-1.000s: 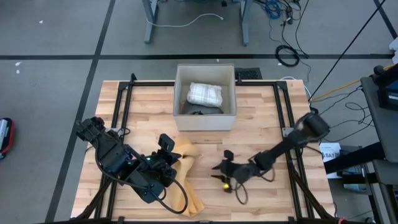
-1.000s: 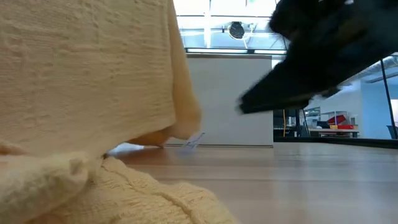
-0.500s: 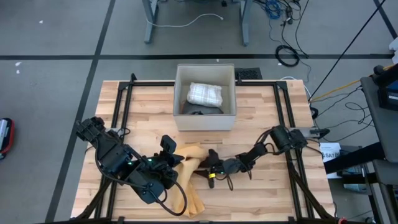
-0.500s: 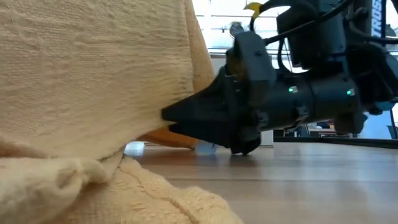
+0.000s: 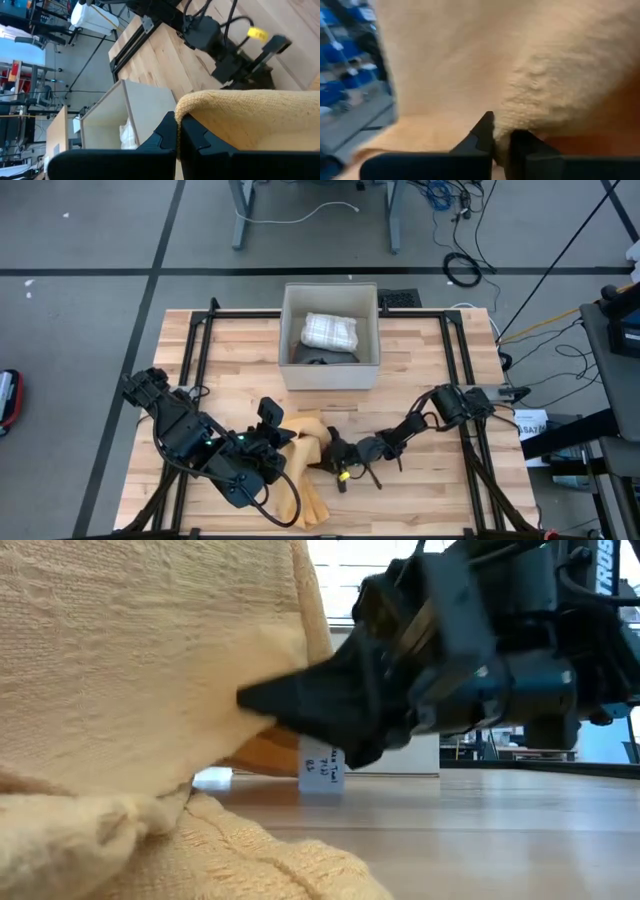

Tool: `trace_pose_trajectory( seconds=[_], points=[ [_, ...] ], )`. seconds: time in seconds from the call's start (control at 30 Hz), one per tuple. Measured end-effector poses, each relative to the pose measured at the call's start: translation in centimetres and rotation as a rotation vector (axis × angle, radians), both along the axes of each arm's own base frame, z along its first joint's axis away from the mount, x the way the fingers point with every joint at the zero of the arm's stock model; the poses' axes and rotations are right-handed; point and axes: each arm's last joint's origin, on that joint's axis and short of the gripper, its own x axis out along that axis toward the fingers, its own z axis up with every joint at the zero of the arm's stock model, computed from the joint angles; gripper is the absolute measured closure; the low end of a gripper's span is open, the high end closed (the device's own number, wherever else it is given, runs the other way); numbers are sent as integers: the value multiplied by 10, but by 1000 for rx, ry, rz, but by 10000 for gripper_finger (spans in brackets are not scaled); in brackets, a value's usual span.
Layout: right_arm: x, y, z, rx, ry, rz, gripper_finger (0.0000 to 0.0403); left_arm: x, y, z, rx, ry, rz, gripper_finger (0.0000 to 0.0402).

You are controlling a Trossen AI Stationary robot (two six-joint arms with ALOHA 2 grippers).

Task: Fold towel
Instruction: Fold the orange towel

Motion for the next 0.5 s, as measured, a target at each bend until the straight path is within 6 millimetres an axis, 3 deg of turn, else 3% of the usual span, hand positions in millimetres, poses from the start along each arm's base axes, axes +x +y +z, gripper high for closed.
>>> trace_pose_trajectory(
  seconds=[0.23, 0.5],
  points=[
    [-8, 21, 21, 16, -109, 149, 400, -1, 0, -1, 10, 13, -2, 401],
    [-52, 54, 95, -153, -223, 296, 402, -9, -2, -4, 52, 65, -23, 401]
  ],
)
